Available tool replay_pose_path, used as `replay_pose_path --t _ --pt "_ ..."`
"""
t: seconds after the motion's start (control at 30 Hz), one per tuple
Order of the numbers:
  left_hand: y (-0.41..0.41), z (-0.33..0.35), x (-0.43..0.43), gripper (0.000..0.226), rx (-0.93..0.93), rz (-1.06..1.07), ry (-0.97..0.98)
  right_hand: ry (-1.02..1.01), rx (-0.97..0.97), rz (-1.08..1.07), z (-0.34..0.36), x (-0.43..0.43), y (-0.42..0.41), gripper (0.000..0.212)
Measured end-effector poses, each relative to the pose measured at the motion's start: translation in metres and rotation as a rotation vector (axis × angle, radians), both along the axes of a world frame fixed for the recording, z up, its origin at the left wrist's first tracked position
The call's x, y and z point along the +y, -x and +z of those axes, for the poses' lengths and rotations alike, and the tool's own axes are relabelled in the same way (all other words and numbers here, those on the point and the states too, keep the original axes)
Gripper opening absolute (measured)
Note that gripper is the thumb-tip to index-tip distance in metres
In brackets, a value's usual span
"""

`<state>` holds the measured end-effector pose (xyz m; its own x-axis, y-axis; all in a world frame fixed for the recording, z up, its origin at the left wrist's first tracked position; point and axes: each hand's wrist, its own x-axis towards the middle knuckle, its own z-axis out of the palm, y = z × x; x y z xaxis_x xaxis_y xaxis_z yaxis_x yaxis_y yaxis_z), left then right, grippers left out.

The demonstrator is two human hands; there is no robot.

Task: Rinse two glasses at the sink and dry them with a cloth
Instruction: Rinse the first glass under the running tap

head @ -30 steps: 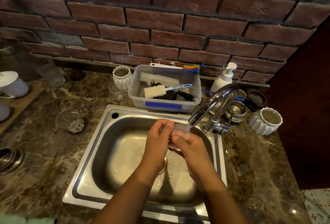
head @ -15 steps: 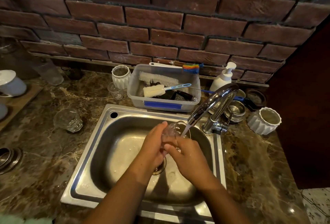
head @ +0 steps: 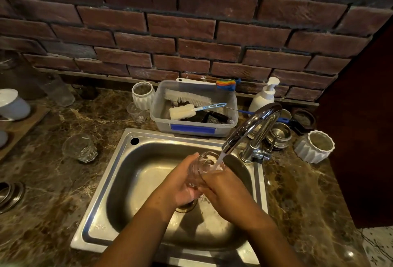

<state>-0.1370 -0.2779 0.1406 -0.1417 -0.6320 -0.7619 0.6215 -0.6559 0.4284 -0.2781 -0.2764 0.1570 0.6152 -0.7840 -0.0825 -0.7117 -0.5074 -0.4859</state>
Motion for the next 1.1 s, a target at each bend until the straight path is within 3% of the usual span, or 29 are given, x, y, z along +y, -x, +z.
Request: replay_pose_path --t 0.07,0.13,0.27,0.33,0.4,0.43,0.5,0.57,0.67,0.73,0.77,0.83,0.93,1.03,1.1 --pt "0.003 0.000 0.000 0.034 -0.040 0.013 0.012 -0.048 -0.087 -0.066 -0.001 0.001 -0.002 0.023" --pt "0.010 -0.002 -0.003 0.031 -0.230 0.061 0.063 -0.203 -0.313 -0.208 -0.003 0.003 -0.006 0.020" --pt "0.016 -0.007 -0.004 0.022 -0.818 0.040 0.475 -0.627 -0.854 -0.637 -0.009 0.005 -0.017 0.025" --pt "0.013 -0.012 0.000 0.011 -1.106 -0.066 0.673 -0.982 -1.176 -0.844 -0.012 0.005 -0.016 0.032" --pt "0.008 -0.014 0.001 0.005 -1.215 -0.143 0.790 -1.152 -1.340 -0.852 -0.012 0.005 -0.012 0.034" --pt "0.006 -0.014 0.001 0.006 -1.182 -0.154 0.789 -1.139 -1.325 -0.820 -0.010 0.005 -0.011 0.032" --pt "0.005 -0.011 -0.002 0.013 -0.988 -0.138 0.682 -0.889 -1.135 -0.739 -0.011 0.006 -0.011 0.026" --pt "0.008 -0.004 -0.005 0.021 -0.758 -0.114 0.451 -0.498 -0.871 -0.575 -0.011 0.008 -0.011 0.023" --pt "0.003 0.002 -0.005 0.033 -0.313 -0.022 0.102 -0.113 -0.443 -0.218 -0.013 0.009 -0.006 0.029" --pt "-0.002 0.004 -0.002 0.035 -0.098 0.001 0.044 0.031 -0.188 -0.080 -0.009 0.005 -0.004 0.032" --pt "-0.002 0.004 -0.001 0.035 -0.062 0.009 0.051 0.047 -0.156 -0.068 -0.007 0.005 -0.003 0.029" --pt "0.003 0.002 -0.003 0.032 -0.128 0.082 0.059 0.002 -0.245 -0.138 -0.004 0.005 -0.005 0.022" --pt "0.010 -0.003 -0.009 0.024 -0.491 0.157 0.230 -0.278 -0.621 -0.391 -0.003 0.012 -0.016 0.023" --pt "0.007 -0.007 -0.007 0.023 -0.991 0.022 0.609 -0.782 -1.068 -0.731 -0.001 0.011 -0.019 0.027" --pt "0.003 -0.006 -0.004 0.018 -1.198 -0.100 0.823 -1.149 -1.332 -0.796 0.001 0.009 -0.011 0.034"
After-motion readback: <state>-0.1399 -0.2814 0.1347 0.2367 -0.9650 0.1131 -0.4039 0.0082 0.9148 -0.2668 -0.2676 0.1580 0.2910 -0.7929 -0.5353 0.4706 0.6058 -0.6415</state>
